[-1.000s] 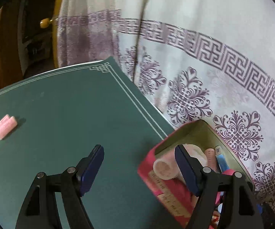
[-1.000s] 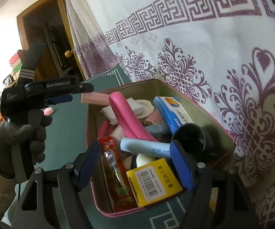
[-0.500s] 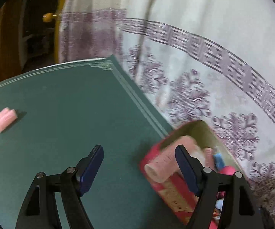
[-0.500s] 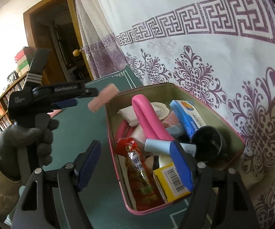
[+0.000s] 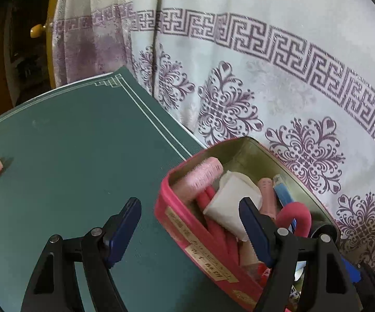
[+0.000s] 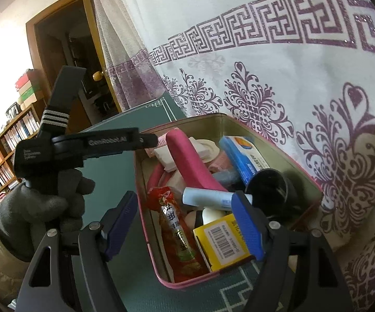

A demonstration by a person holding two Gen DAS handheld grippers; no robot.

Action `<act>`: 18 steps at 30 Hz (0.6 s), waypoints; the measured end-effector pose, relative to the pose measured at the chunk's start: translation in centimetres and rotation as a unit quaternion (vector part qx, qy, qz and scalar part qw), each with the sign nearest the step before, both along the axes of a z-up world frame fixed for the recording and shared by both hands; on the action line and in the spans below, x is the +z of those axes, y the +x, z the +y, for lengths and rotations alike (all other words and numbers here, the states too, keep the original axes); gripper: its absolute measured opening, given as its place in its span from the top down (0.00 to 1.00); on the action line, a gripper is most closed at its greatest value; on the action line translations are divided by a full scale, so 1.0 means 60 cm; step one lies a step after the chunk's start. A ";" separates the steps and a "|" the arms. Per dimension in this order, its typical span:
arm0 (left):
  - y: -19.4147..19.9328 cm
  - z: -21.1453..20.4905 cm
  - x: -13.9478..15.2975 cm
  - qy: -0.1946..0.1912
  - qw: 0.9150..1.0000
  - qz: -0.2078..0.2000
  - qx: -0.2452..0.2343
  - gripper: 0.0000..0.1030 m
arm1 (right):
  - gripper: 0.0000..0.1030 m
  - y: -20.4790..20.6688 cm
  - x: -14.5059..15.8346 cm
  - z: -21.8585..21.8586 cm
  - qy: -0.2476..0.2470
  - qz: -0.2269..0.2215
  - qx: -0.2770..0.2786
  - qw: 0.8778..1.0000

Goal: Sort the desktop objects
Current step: 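Move both tools back from the tin toward the last two pink curlers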

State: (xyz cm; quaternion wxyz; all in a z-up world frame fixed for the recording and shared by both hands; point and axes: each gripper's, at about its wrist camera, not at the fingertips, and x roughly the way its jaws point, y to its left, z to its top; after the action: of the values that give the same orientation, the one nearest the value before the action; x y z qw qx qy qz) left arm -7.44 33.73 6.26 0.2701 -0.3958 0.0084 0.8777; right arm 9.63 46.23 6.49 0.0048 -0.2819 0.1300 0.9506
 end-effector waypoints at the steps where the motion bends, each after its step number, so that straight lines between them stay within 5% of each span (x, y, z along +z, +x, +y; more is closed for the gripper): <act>1: -0.002 -0.005 0.002 0.001 1.000 0.001 0.003 0.23 | 0.24 0.000 0.001 0.000 0.000 0.000 0.000 1.000; 9: -0.016 -0.075 0.000 -0.006 0.999 -0.003 0.046 0.23 | 0.24 -0.003 0.010 -0.017 0.003 0.006 0.013 1.000; 18: -0.037 -0.248 -0.002 -0.028 0.988 -0.007 0.150 0.23 | 0.23 -0.041 0.027 -0.091 0.010 0.010 0.083 0.996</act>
State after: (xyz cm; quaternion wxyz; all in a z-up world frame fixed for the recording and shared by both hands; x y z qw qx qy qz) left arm -9.68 18.85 6.12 0.1248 -0.4058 -0.0282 0.9050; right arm 7.16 40.77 8.09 -0.0725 -0.2817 0.0962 0.9519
